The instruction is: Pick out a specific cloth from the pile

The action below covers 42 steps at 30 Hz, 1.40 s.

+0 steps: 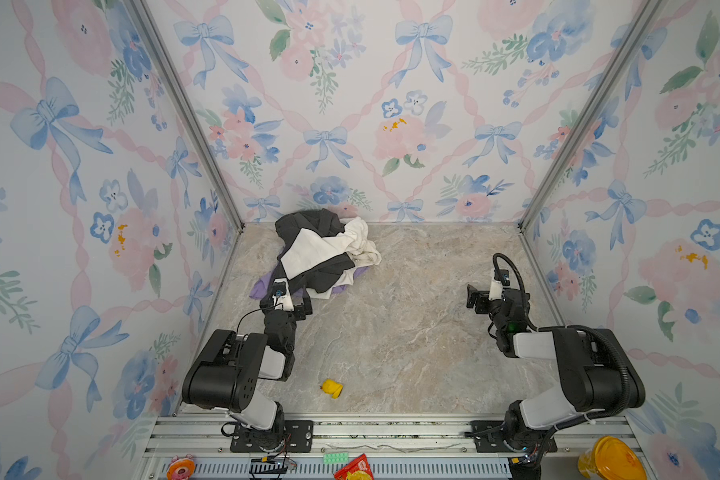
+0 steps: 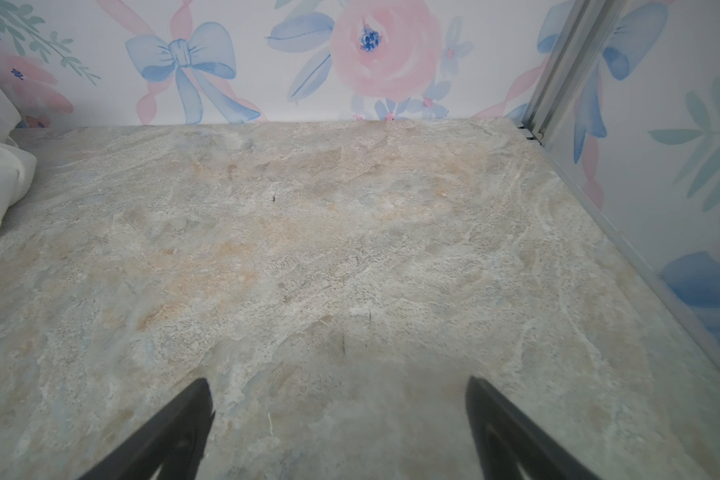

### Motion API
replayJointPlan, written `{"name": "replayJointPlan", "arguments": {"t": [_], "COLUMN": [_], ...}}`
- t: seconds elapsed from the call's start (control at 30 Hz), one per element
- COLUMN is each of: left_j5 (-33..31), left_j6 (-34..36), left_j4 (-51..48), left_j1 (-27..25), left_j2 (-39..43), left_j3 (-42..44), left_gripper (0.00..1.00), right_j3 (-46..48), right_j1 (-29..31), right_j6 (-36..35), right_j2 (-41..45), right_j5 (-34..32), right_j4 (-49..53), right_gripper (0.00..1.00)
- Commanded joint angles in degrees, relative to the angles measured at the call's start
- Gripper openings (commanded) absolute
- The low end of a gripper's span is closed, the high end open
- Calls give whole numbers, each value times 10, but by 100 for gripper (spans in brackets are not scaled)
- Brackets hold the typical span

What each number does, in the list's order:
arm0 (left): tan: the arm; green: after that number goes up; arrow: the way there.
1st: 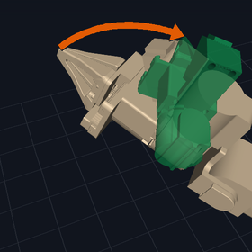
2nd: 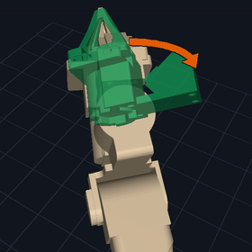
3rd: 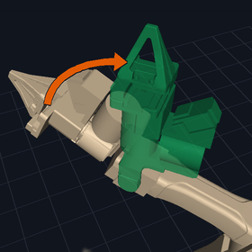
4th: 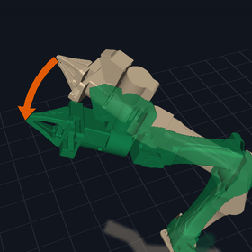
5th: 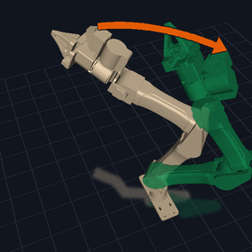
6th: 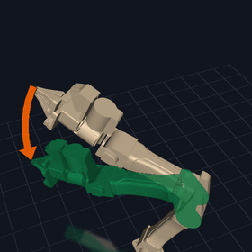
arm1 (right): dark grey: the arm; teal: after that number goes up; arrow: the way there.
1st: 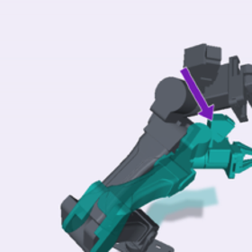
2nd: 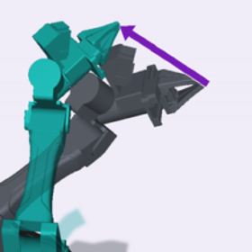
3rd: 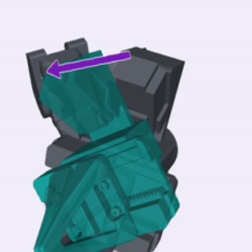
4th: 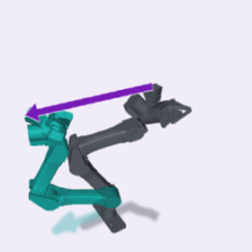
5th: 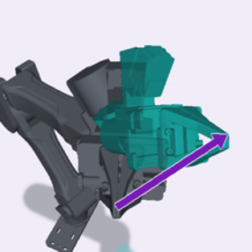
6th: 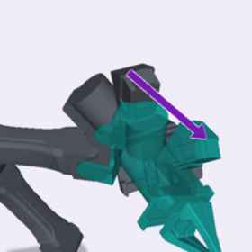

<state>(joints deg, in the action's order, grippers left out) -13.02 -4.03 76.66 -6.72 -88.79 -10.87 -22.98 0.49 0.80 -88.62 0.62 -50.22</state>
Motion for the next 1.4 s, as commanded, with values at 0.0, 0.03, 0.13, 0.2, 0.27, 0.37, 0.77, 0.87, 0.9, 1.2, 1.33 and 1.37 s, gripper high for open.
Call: {"name": "replayJointPlan", "arguments": {"t": [0.0, 0.03, 0.13, 0.2, 0.27, 0.37, 0.77, 0.87, 0.9, 1.2, 1.33, 1.37], "left_j5": [-3, -2, -2, 0, 2, 2, -109, -148, -137, -18, -57, -66], "left_j6": [8, 8, 8, 7, 5, 6, -3, -85, -93, -77, -54, -46], "left_j4": [9, 9, 9, 9, 9, 9, -251, -425, -476, -726, -760, -771], "left_j1": [2, 2, 2, 2, 4, 3, -38, -32, -30, -70, -138, -152], "left_j2": [-3, -4, -4, -3, -4, -3, 227, 293, 309, 359, 351, 343], "left_j3": [0, 0, 0, 0, 0, 1, -51, -118, -140, -279, -307, -311], "left_gripper": [98, 98, 98, 98, 98, 98, 98, 98, 98, 98, 97, 97], "right_j3": [4, 4, 3, 3, 3, 3, -108, -154, -170, -272, -328, -346], "right_j1": [4, 4, 3, 4, 4, 4, 86, 97, 102, 145, 146, 146], "right_j6": [-5, -5, -5, -6, -5, -5, -87, -62, -66, -57, -42, -42], "right_j2": [-1, -2, -2, -1, -2, -1, 131, 154, 161, 223, 224, 221], "right_j5": [-5, -5, -5, -6, -6, -5, -17, -5, -3, 15, 24, 27], "right_j4": [-16, -16, -16, -15, -15, -15, 238, 301, 323, 483, 554, 576], "right_gripper": [97, 97, 97, 97, 97, 97, 97, 97, 97, 97, 97, 97]}}
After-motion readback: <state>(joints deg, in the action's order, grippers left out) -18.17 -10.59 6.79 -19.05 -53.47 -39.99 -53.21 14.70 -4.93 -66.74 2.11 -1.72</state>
